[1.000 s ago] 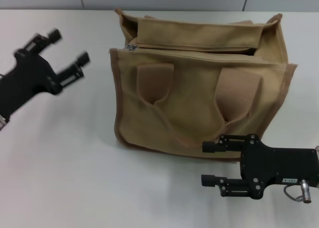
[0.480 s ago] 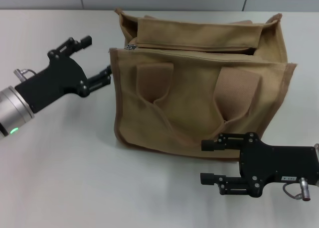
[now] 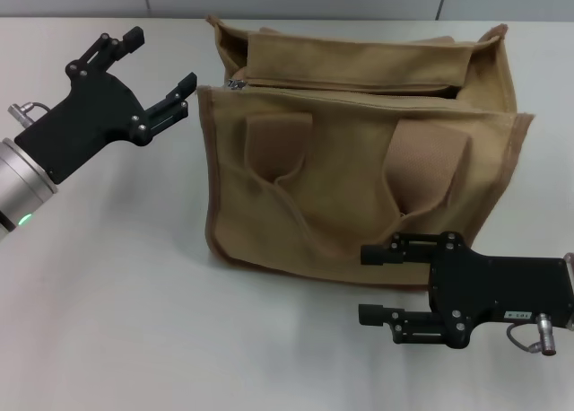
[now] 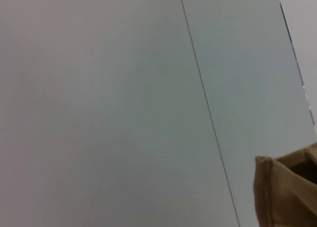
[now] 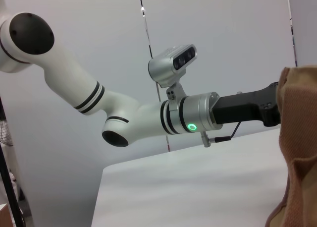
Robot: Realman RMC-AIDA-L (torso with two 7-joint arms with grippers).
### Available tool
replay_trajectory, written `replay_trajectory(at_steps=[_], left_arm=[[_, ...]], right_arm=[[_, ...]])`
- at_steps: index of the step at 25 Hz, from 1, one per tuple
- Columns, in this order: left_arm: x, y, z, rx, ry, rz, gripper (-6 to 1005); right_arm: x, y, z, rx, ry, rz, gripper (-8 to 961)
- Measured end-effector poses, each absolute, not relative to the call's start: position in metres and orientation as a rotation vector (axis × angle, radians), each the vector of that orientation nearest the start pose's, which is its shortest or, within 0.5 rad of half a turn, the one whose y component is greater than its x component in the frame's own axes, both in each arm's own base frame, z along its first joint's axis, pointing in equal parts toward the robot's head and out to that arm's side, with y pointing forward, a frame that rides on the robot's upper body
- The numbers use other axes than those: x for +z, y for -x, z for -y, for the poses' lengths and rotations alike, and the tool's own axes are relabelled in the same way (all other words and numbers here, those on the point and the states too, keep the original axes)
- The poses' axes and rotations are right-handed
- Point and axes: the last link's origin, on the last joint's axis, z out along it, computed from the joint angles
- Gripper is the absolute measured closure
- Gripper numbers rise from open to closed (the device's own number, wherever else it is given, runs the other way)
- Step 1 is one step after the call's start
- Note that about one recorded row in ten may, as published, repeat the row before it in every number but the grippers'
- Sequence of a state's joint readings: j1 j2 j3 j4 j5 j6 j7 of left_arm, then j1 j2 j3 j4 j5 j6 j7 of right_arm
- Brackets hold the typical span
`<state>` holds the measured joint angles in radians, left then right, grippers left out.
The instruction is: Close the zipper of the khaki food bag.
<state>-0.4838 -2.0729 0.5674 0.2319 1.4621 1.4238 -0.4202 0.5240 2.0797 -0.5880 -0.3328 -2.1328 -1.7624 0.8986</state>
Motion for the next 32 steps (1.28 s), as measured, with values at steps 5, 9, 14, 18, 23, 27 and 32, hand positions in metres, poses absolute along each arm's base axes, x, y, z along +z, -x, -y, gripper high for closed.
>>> replay_trajectory(at_steps=[5,9,14,18,23,27,32], left_arm=[[-0.009,0.286,-0.328,-0.800,2.103,0.070,168],[-0.003,0.292,-0.326,-0.807,2.097,0.107,168],[0.017,0.299,-0.319,-0.883,2.169,0.211,169],[0.016,0.298,-0.316,-0.888,2.241,0.219,169],[0.003,0.289,-0.320,-0.858,2.363,0.188,169],[-0.007,0.276,-0.336,-0.818,2.346,0.153,169],[0.003,0.279,-0.338,-0.828,2.254,0.139,170]], right_arm=[[-0.046,-0.263,-0.261,0.971,2.925,-0.286,277],[-0.046,-0.264,-0.262,0.967,2.925,-0.286,277],[-0.047,-0.264,-0.262,0.961,2.923,-0.287,277],[-0.047,-0.264,-0.262,0.960,2.923,-0.289,277],[-0.047,-0.264,-0.263,0.959,2.923,-0.287,277],[-0.047,-0.264,-0.263,0.959,2.923,-0.288,277],[-0.047,-0.264,-0.263,0.959,2.923,-0.289,277]])
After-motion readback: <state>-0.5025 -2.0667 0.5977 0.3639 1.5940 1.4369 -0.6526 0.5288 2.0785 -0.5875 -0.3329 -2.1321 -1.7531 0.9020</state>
